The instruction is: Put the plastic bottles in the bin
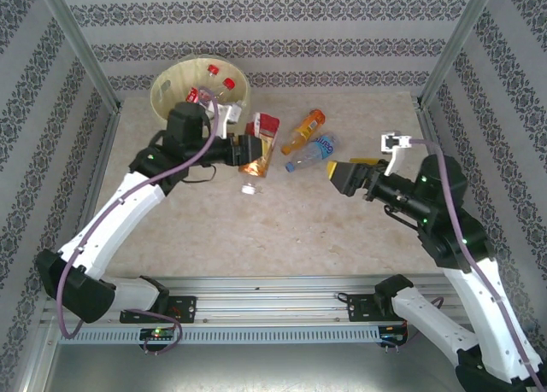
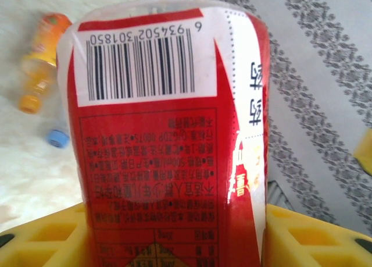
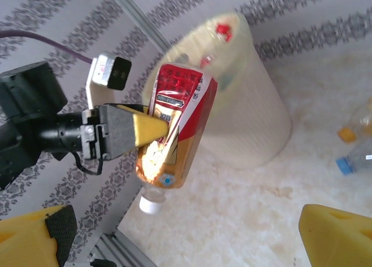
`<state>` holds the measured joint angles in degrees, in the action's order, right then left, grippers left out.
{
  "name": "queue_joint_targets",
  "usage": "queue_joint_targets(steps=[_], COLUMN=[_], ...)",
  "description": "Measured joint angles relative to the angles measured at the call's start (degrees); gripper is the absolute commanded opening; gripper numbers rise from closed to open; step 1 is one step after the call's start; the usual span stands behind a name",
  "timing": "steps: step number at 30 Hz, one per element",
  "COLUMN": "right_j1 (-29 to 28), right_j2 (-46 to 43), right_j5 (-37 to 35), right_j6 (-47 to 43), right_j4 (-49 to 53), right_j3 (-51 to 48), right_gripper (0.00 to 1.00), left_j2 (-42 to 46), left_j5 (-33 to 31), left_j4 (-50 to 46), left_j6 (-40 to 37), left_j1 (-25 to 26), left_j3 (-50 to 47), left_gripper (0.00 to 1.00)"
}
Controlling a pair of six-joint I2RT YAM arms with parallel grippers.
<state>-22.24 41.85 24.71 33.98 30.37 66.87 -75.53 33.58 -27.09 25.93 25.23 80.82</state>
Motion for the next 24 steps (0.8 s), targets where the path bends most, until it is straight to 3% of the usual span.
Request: queue_joint_targets(steps=[10, 18, 24], right_j1=[0.0, 0.0, -0.02], right_j2=[0.63, 1.9, 1.14], right_j5=[-1.05, -2.29, -2.86], right_j6=[-3.76, -4.87, -5.49], right_j4=[1.66, 5.03, 6.21], right_j3=[7.72, 8.63, 8.59], right_gripper=[0.98, 0.98, 0.98], left_j2=[-6.75, -19.69, -25.55], left_j5=[-7.8, -17.35, -22.45], left_j4=[-17.2, -26.36, -28.26], left_j6=[-8.52, -11.19, -16.9], left_j1=[-9.14, -16.04, -18.05], left_j3=[24.63, 44.15, 49.4], left_gripper=[0.58, 0.58, 0.6])
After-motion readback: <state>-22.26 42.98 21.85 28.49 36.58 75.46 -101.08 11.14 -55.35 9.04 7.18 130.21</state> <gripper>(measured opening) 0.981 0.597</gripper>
